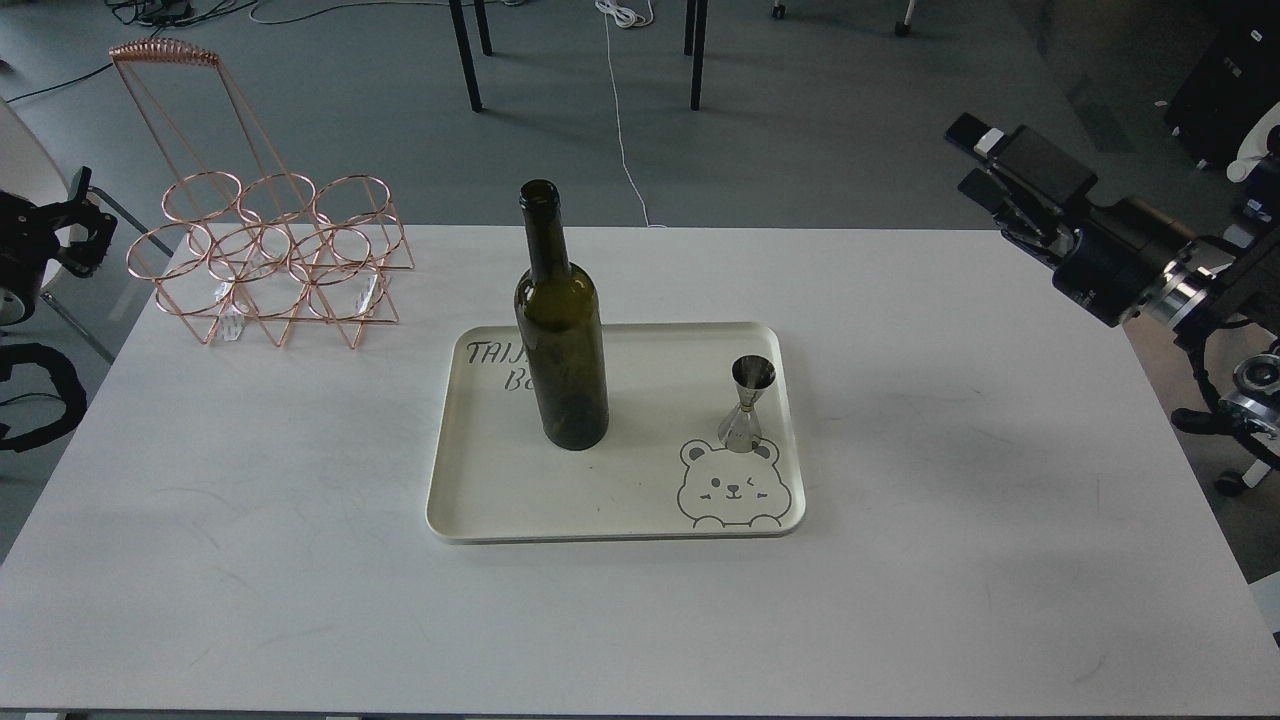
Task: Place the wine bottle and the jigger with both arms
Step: 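Move the right arm in from its rest pose toward the tray, then reach the right gripper to the metal jigger and grasp it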
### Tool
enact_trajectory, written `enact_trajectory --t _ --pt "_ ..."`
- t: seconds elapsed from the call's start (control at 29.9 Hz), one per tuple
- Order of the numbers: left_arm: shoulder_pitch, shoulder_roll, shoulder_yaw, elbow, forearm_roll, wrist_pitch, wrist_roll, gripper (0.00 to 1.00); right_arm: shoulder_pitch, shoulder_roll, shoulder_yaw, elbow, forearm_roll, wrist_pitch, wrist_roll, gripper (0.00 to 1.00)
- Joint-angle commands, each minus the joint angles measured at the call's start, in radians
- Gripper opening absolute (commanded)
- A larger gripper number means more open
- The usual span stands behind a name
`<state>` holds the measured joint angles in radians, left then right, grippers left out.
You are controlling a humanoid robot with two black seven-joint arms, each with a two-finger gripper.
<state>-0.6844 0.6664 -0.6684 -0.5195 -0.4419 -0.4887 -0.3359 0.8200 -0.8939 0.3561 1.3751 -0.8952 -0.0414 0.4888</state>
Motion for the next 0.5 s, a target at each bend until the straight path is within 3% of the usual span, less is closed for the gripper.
enact_trajectory --t 0.0,0.2,0.47 --pt "0.0 -0.001 0.0 0.0 0.0 0.0 0.0 0.98 0.014 0.004 -0.078 0.05 -0.126 -0.037 0.0 0.99" --pt "0.003 -0.005 0.001 0.0 0.0 0.0 -0.002 0.98 0.031 0.016 -0.235 0.036 -0.448 -0.13 0.0 0.99" --pt "0.003 -0.024 0.001 0.0 0.0 0.0 -0.002 0.98 0.071 0.173 -0.393 -0.131 -0.649 -0.238 0.0 0.98"
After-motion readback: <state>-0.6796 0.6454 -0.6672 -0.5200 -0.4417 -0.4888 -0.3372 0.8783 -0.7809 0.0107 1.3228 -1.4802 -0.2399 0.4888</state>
